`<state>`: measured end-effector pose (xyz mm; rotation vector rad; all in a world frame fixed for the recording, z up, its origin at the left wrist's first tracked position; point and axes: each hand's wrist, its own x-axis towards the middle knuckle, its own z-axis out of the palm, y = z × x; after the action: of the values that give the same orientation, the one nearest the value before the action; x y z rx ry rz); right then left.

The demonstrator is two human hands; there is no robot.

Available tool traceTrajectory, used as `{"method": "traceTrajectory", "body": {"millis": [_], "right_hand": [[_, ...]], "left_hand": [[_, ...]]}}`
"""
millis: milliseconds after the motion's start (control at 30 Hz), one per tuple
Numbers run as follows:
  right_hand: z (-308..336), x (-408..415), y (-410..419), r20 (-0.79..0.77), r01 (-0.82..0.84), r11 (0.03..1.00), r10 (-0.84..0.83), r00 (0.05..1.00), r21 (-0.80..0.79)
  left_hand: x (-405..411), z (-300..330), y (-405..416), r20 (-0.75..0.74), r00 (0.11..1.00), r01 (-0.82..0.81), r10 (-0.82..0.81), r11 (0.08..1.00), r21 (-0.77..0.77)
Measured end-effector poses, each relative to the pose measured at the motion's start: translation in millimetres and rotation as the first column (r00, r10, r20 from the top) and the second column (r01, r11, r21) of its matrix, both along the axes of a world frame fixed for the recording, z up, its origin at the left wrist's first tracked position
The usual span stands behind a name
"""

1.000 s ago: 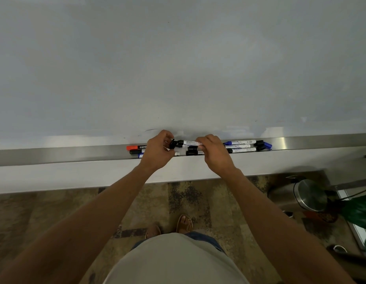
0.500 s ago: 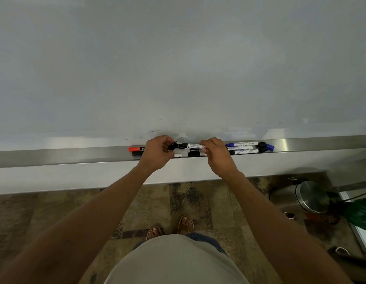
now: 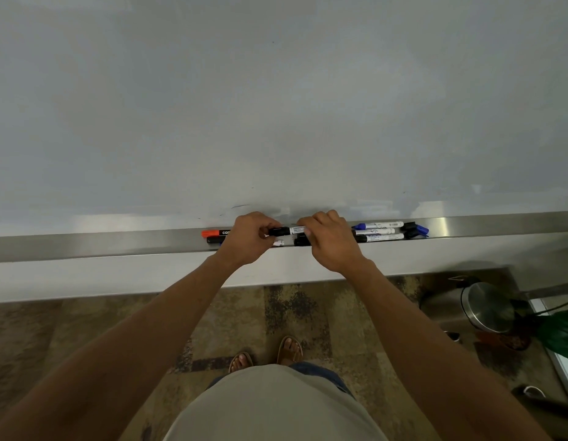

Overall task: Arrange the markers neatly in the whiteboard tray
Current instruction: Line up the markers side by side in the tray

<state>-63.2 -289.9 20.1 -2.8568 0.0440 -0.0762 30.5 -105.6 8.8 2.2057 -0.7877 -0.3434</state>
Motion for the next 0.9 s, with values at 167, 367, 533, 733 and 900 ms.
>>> {"method": "traceTrajectory", "body": {"millis": [167, 367, 533, 733, 900], "right_hand": [[4.6, 4.9, 13.9, -0.208, 0.200, 0.979, -0.205, 0.956, -0.045], [6.7, 6.2, 17.1, -0.304, 0.314, 0.950, -0.300, 0.904, -0.003], [8.2, 9.0, 19.2, -0.489, 0.408, 0.892, -0.272, 0.829, 0.196], [4.1, 6.9, 24.0, -0.382, 0.389, 0.903, -0.298, 0.875, 0.185], [-4.8, 3.6, 24.9, -0.267, 0.406, 0.897, -0.354, 0.897, 0.176]], "left_hand": [[-10.7, 5.4, -4.3, -0.007, 0.999, 0.034, -0.035, 0.989, -0.143], [-16.7, 11.1, -6.4, 0.059, 0.995, 0.091, -0.081, 0.975, -0.201], [-23.8, 14.5, -10.3, 0.123, 0.979, 0.183, -0.161, 0.964, -0.195], [-26.9, 15.1, -14.5, 0.120, 0.982, 0.172, -0.149, 0.961, -0.217], [-30.9, 9.5, -18.7, 0.073, 0.986, 0.165, -0.152, 0.957, -0.238]]}}
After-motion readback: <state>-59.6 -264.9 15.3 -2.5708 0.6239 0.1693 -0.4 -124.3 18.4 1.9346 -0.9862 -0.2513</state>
